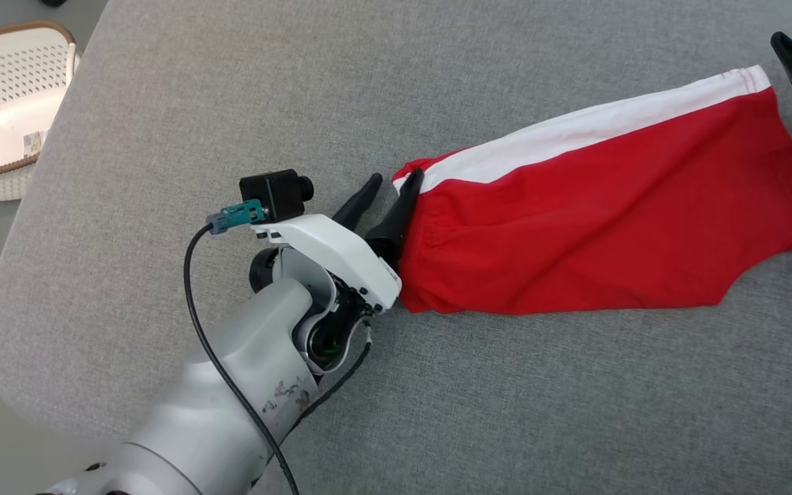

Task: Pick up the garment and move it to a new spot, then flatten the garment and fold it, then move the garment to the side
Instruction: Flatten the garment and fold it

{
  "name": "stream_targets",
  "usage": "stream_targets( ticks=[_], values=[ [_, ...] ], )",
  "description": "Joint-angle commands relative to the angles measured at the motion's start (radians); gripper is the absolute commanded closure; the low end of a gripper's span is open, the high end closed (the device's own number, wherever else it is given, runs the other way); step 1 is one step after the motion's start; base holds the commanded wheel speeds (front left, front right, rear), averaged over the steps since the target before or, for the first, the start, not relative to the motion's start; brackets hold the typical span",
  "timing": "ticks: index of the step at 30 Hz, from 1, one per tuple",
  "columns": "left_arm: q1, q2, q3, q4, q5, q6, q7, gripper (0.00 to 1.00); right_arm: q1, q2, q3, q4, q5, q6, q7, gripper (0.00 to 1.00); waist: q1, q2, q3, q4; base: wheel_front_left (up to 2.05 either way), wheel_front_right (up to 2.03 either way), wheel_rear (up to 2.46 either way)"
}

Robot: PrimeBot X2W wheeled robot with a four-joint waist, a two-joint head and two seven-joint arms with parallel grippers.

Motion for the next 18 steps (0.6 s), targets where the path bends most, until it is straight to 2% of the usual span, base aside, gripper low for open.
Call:
stream_targets(
  ticks=[1,5,8,12,16,17,18],
  values=[
    [-0.027,0.005,0.004,0.017,0.019,0.01,-0.013,0.0,0.024,0.006,-0.008,0.005,0.007,0.0,-0.036,0.0,0.0,0.0,-0.018,-0.011,0.0,0.0,0.0],
    [-0.04,0.013,0.04,0.052,0.1,0.037,-0.028,0.0,0.06,0.012,-0.026,0.007,0.008,0.0,-0.143,0.0,0.0,0.0,-0.063,-0.034,0.0,0.0,0.0],
    [-0.025,0.04,0.148,0.01,0.224,0.073,-0.028,0.0,0.09,0.028,-0.048,0.006,-0.003,0.0,-0.207,0.0,0.0,0.0,-0.104,-0.057,0.0,0.0,0.0],
    [0.067,0.073,0.299,-0.11,0.431,0.136,-0.027,0.0,0.131,0.053,-0.098,-0.003,-0.06,0.0,-0.238,0.0,0.0,0.0,-0.16,-0.1,0.0,0.0,0.0],
    [0.172,0.09,0.433,-0.252,0.615,0.183,-0.028,0.0,0.188,0.076,-0.255,-0.073,-0.22,0.0,-0.239,0.0,0.0,0.0,-0.196,-0.143,0.0,0.0,0.0],
    [0.172,0.09,0.433,-0.252,0.615,0.183,-0.028,0.0,0.188,0.076,-0.255,-0.073,-0.22,0.0,-0.239,0.0,0.0,0.0,-0.196,-0.143,0.0,0.0,0.0],
    [0.204,0.089,0.462,-0.282,0.656,0.192,-0.028,0.0,0.222,0.09,-0.307,-0.096,-0.262,0.0,-0.237,0.0,0.0,0.0,-0.205,-0.152,0.0,0.0,0.0]
  ],
)
